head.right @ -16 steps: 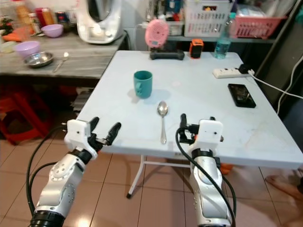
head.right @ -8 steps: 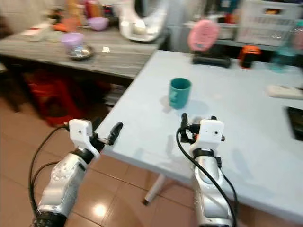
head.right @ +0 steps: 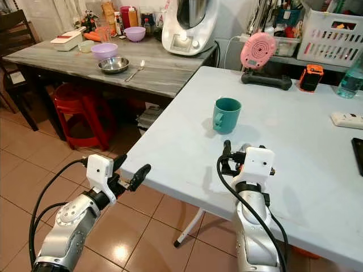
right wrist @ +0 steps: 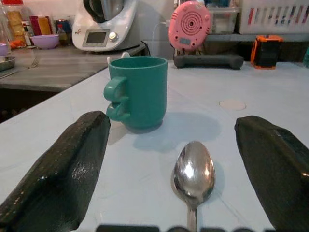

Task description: Setting the table

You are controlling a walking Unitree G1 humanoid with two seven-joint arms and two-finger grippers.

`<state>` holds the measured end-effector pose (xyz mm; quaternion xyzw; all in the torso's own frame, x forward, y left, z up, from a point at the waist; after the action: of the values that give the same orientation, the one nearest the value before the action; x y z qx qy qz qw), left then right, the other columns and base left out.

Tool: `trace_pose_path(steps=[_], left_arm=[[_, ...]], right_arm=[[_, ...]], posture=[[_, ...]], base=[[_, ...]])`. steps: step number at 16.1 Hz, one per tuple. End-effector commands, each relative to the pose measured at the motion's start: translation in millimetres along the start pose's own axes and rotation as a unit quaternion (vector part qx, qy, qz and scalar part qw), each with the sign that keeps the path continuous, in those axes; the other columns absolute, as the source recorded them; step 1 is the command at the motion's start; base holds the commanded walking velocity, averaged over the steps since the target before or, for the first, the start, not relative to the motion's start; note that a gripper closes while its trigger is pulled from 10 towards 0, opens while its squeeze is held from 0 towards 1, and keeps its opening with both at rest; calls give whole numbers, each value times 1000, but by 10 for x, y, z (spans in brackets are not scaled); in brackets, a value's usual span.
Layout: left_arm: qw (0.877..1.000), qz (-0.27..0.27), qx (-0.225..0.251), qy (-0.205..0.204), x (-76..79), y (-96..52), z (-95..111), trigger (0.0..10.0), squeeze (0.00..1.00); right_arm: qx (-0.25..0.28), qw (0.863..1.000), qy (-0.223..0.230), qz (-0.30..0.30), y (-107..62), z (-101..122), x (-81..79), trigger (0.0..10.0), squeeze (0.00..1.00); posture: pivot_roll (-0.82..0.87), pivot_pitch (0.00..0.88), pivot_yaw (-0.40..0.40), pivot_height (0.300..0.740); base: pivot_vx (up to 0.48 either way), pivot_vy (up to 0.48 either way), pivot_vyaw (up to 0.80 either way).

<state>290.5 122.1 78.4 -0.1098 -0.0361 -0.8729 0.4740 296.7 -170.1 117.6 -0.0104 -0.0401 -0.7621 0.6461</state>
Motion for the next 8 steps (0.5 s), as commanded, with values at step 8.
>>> trace_pose_path(steps=[8], left_arm=[[996, -88, -18, 19, 168, -58, -5, 10000, 0]], right_arm=[[-13, 1000, -2, -8, -36, -33, 33, 10000, 0]], posture=[[-75, 0, 22, 740]], base=[[0, 0, -770]])
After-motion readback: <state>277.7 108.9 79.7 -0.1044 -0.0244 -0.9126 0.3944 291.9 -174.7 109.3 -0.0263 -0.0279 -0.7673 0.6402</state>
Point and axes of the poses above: a point about 5 cm out from each wrist's last joint towards the gripper, its own y axis pointing out of the wrist towards the gripper, its own z axis along the axis of the wrist's last joint, x = y × z, the point moved 2 cm from there along y, pointing out of the wrist towards the gripper, and after that the axes turned 6 degrees about -y, right-handed, at the moved point
